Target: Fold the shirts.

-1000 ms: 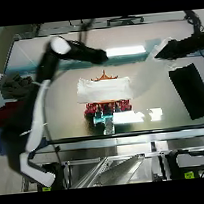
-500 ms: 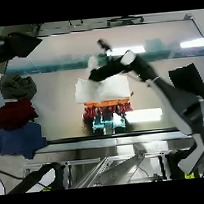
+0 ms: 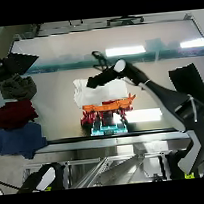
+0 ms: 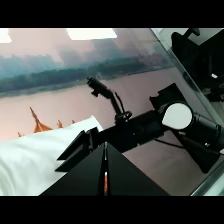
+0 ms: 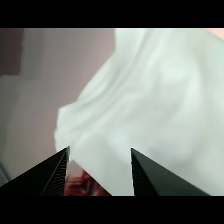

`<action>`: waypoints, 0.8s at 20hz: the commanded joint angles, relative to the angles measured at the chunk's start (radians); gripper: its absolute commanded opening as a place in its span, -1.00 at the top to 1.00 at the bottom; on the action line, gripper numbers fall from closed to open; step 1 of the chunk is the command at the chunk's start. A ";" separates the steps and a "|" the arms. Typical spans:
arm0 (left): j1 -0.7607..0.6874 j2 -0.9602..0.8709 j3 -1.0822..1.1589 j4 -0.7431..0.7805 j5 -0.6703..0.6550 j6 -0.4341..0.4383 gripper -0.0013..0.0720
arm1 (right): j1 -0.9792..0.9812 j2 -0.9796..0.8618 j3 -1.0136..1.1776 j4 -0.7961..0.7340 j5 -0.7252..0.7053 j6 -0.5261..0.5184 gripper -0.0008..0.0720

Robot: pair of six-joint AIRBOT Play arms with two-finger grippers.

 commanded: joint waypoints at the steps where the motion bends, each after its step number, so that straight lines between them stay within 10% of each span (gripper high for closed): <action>1: 0.010 0.005 -0.019 -0.053 -0.002 0.022 0.88 | -0.218 0.102 0.000 -0.137 0.240 0.095 -0.72; 7: 0.010 0.005 -0.019 -0.052 -0.003 0.022 0.88 | -0.472 0.064 -0.071 -0.185 0.324 0.190 -0.92; 16: 0.009 0.005 -0.019 -0.051 -0.003 0.023 0.88 | -0.360 -0.140 -0.081 0.006 0.252 0.130 -0.92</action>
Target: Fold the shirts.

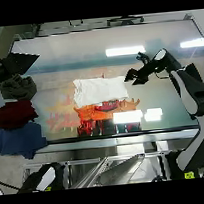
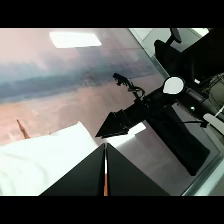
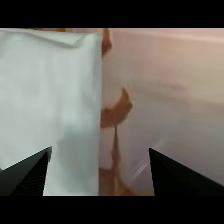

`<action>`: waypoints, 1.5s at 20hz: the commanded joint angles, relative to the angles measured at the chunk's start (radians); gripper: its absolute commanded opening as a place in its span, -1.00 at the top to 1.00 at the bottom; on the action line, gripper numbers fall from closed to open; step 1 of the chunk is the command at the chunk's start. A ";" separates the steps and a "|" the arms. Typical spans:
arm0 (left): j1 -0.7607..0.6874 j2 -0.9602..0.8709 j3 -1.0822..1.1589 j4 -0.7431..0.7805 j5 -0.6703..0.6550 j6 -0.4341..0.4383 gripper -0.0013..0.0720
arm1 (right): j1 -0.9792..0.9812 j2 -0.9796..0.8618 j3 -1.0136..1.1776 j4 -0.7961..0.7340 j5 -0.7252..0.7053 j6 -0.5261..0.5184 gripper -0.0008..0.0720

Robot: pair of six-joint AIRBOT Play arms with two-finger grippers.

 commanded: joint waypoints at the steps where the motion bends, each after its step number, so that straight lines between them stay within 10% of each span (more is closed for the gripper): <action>1: 0.000 0.000 0.000 0.000 0.000 0.002 0.88 | 0.060 -0.066 -0.002 0.093 -0.032 -0.021 -0.92; 5: 0.000 0.000 0.000 0.001 -0.001 0.002 0.88 | 0.116 -0.095 -0.002 0.133 -0.044 -0.022 -0.80; 7: 0.000 0.000 0.000 0.001 -0.004 0.002 0.88 | 0.120 -0.093 -0.001 0.192 -0.042 -0.065 0.59; 8: 0.000 0.000 0.000 0.001 -0.007 0.002 0.88 | 0.119 -0.088 0.000 0.235 -0.043 -0.074 0.89; 20: 0.000 -0.002 0.000 0.001 -0.018 0.002 0.88 | -0.269 0.363 0.129 0.237 -0.167 0.208 0.93; 30: -0.002 -0.002 -0.001 0.001 -0.046 0.002 0.88 | -0.788 0.731 -0.238 -0.462 0.185 0.464 0.93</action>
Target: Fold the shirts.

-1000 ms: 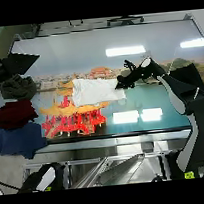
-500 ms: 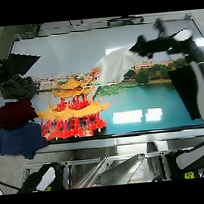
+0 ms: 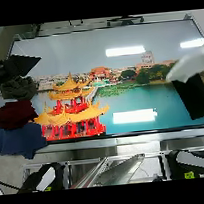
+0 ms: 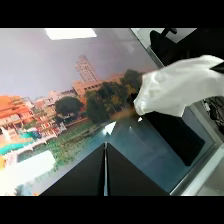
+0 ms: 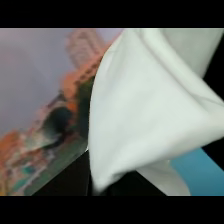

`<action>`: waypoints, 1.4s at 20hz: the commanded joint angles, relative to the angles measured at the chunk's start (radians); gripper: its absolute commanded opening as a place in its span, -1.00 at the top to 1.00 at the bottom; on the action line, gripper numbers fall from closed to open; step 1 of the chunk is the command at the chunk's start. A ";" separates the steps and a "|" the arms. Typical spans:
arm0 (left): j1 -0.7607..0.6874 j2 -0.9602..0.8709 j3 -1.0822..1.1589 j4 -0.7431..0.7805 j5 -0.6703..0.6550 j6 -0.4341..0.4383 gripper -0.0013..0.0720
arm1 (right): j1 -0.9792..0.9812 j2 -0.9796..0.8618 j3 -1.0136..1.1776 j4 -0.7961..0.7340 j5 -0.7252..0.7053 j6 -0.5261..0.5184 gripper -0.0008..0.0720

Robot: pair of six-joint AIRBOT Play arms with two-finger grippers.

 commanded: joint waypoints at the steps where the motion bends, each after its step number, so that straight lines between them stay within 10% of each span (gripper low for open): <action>1: -0.001 -0.001 -0.001 0.000 -0.007 0.001 0.88 | -0.143 0.129 -0.306 -0.228 0.036 0.065 0.93; 9: -0.001 -0.001 -0.001 0.000 -0.008 0.001 0.88 | -0.333 0.309 -0.924 -0.262 -0.321 0.112 0.80; 11: -0.001 -0.001 0.000 0.000 -0.008 0.001 0.89 | -0.333 0.305 -0.911 -0.259 -0.318 0.064 -0.66; 12: -0.001 -0.001 0.000 0.000 -0.008 0.000 0.89 | -0.332 0.305 -0.888 -0.257 -0.293 0.014 -0.95; 18: -0.001 -0.001 0.000 0.000 0.000 0.001 0.89 | -0.313 0.304 -0.474 -0.090 -0.114 -0.008 -0.92; 19: -0.001 -0.001 0.000 0.000 0.000 0.001 0.89 | -0.294 0.304 -0.392 -0.019 -0.135 -0.008 -0.69; 21: 0.000 0.000 0.000 0.000 0.000 0.001 0.91 | -0.240 0.304 -0.287 0.111 -0.173 -0.039 0.67; 28: -0.030 0.026 -0.060 0.062 -0.166 -0.116 0.92 | 0.240 0.359 -0.327 0.222 -0.057 -0.282 0.92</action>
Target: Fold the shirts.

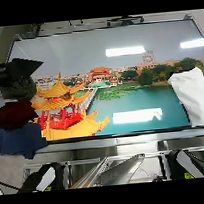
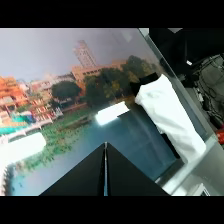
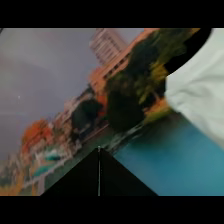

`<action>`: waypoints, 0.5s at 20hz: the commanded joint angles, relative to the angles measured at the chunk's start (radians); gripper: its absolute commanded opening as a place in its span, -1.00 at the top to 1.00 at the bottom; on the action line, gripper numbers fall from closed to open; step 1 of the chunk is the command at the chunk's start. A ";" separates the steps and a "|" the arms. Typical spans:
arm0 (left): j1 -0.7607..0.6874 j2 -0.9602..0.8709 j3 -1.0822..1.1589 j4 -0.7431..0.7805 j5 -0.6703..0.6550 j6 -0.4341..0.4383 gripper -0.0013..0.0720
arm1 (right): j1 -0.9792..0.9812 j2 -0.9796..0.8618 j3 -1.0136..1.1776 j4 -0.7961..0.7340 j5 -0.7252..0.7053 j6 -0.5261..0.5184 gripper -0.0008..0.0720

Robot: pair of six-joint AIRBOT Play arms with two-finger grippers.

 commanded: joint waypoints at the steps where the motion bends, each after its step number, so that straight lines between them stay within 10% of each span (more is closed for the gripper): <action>1: -0.050 0.057 -0.106 0.025 -0.096 -0.046 0.92 | 0.303 0.050 -0.076 0.016 0.064 -0.116 0.92; 10: -0.443 0.423 -0.766 0.024 0.185 -0.096 0.91 | 0.935 0.211 -0.580 -0.017 -0.193 -0.096 0.92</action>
